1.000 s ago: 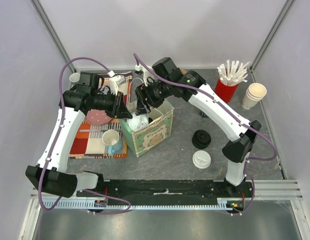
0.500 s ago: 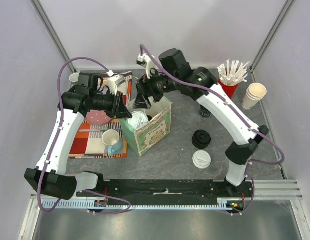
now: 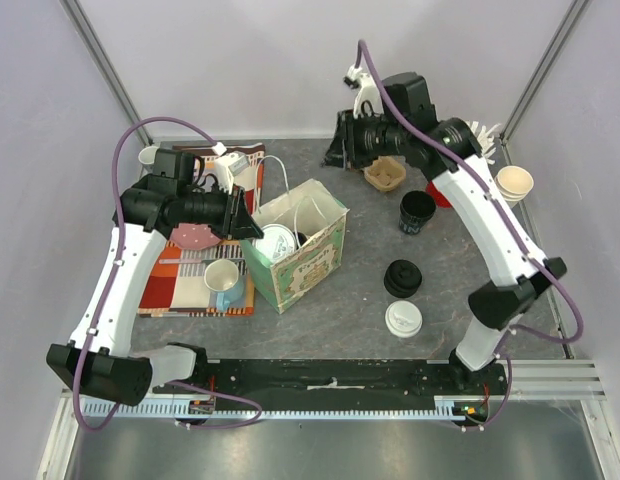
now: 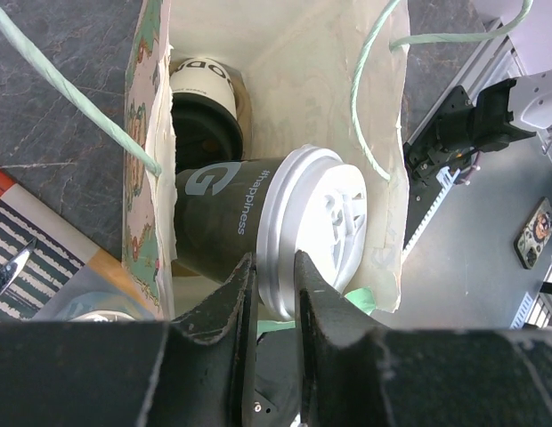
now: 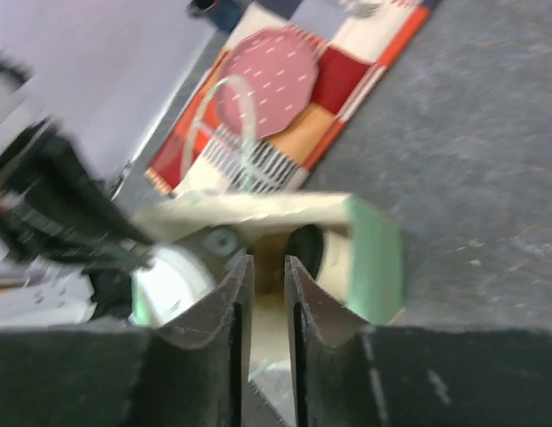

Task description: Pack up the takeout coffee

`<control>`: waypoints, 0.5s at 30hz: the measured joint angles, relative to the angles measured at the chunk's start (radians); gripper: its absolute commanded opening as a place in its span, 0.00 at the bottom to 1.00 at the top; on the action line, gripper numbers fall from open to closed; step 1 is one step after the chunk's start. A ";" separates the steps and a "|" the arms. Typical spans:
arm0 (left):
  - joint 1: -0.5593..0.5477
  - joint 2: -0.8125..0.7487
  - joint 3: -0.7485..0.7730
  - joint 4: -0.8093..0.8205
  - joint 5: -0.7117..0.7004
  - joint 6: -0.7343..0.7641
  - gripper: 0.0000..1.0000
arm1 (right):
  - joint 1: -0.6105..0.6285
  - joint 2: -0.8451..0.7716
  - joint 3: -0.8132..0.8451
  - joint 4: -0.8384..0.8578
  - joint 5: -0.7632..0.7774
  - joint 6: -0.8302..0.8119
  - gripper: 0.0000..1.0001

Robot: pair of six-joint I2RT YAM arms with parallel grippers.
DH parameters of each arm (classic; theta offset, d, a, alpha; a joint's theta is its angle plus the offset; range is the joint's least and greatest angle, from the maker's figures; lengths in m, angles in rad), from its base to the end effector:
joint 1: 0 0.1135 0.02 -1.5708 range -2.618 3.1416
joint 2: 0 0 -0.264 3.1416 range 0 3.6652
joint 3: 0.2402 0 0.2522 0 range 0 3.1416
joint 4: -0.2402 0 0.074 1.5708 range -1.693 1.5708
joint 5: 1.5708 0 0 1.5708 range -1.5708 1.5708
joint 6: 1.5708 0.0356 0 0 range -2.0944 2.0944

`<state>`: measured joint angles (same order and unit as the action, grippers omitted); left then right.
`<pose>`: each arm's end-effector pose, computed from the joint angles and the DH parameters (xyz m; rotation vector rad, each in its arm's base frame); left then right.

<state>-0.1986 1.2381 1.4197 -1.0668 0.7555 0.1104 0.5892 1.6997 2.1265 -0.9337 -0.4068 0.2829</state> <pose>0.2179 -0.0687 0.3889 0.6839 2.2490 -0.9593 0.2793 0.2036 0.4795 -0.5883 2.0934 0.9401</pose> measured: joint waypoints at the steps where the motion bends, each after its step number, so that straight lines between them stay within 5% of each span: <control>1: 0.000 -0.002 0.000 0.000 -0.001 0.000 0.02 | -0.029 0.037 0.034 -0.001 0.007 0.034 0.11; 6: 0.000 -0.011 0.000 0.000 -0.016 0.002 0.02 | -0.077 0.145 0.081 -0.014 0.040 0.079 0.09; 12: 0.000 -0.021 -0.007 0.001 -0.025 0.002 0.02 | 0.027 0.154 0.006 -0.034 0.031 -0.001 0.06; 15: 0.000 -0.022 -0.013 0.004 -0.028 0.002 0.02 | 0.089 0.155 -0.032 -0.046 -0.003 -0.035 0.13</control>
<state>-0.1986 1.2163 1.4063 -1.0630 0.7273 0.1120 0.6785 1.8545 2.0945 -0.9798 -0.4103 0.2478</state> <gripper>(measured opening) 0.249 0.071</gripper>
